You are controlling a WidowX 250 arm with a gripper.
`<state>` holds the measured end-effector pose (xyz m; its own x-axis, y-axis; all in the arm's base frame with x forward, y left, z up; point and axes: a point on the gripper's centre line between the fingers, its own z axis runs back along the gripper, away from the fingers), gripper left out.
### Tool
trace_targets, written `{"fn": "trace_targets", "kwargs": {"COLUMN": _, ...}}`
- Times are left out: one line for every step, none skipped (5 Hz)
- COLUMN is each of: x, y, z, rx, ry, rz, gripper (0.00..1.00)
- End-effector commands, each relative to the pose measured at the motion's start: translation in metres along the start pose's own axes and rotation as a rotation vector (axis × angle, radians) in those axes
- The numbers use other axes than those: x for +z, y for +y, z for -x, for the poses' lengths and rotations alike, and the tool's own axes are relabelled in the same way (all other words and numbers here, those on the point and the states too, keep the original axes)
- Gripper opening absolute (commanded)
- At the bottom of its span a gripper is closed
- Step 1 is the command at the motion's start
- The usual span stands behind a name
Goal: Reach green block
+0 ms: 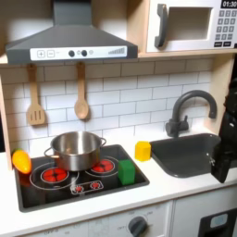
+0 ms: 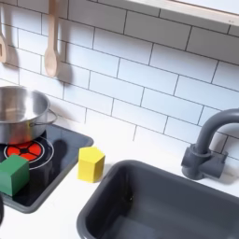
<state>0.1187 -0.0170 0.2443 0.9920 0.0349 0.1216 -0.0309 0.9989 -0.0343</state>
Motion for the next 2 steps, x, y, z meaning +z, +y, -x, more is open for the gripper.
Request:
{"fn": "trace_targets", "kwargs": {"x": 0.0, "y": 0.0, "z": 0.0, "rx": 0.0, "ry": -0.002, "rz": 0.0, "gripper": 1.0}}
{"fn": "trace_targets", "kwargs": {"x": -0.005, "y": 0.0, "z": -0.015, "rx": 0.025, "ry": -0.01, "rz": -0.012, "gripper": 1.0}}
